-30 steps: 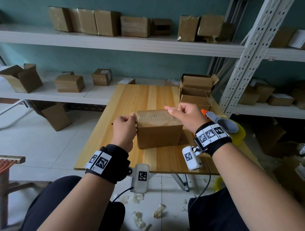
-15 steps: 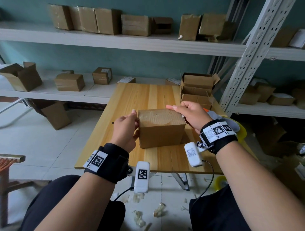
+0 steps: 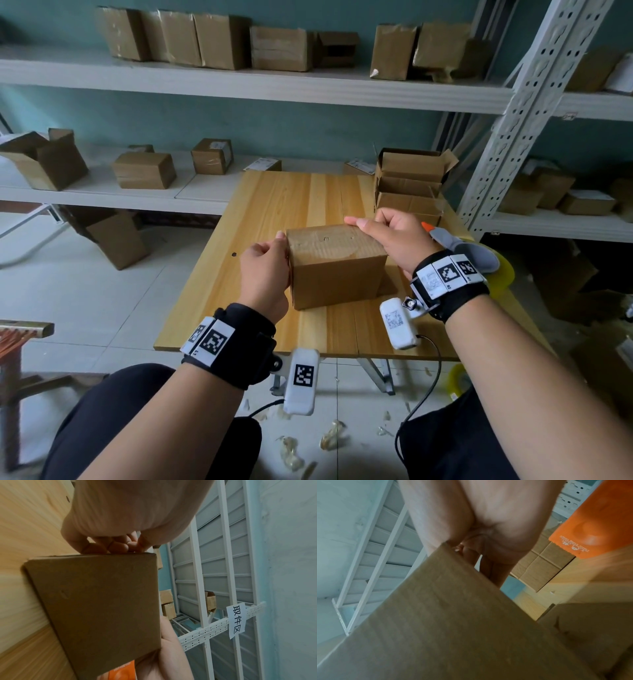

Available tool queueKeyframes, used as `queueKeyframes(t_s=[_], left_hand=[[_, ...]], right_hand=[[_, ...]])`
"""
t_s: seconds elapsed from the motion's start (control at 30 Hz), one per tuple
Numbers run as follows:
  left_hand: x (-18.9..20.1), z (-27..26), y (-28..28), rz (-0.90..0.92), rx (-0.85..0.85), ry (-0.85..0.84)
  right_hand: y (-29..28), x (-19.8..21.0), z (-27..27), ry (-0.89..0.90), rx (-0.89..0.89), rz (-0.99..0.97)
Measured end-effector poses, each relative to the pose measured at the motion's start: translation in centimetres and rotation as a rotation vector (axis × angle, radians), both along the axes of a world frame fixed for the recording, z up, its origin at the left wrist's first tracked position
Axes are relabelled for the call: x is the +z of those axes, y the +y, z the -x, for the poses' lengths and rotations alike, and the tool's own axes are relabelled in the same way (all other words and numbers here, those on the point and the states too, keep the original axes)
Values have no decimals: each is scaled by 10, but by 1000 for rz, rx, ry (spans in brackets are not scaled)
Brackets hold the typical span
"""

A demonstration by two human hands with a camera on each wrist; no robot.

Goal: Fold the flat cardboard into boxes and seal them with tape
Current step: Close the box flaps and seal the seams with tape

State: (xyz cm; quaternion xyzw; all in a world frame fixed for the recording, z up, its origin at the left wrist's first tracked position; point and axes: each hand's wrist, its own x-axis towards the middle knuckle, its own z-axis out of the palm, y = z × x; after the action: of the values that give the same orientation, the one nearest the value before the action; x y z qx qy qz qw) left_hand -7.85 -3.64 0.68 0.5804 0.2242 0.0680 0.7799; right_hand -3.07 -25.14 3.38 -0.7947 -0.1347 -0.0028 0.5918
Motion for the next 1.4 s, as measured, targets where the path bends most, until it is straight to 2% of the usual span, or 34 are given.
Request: queueKeyframes(t_s=[0.3, 0.5, 0.7, 1.1, 1.2, 1.4], left_hand=[[10, -15, 5, -49, -58, 9], [11, -17, 4, -55, -76, 6], [10, -13, 4, -21, -88, 12], [9, -10, 1, 1, -60, 57], [10, -12, 2, -27, -74, 78], [10, -16, -1, -85, -106, 100]], right_hand=[[-2, -15, 10, -66, -133, -27], [-8, -25, 8, 87, -238, -61], [-6, -28, 3, 221, -236, -154], [-6, -37, 0, 242, -258, -174], [-4, -37, -2, 242, -292, -122], [-5, -50, -14, 369, -297, -83]])
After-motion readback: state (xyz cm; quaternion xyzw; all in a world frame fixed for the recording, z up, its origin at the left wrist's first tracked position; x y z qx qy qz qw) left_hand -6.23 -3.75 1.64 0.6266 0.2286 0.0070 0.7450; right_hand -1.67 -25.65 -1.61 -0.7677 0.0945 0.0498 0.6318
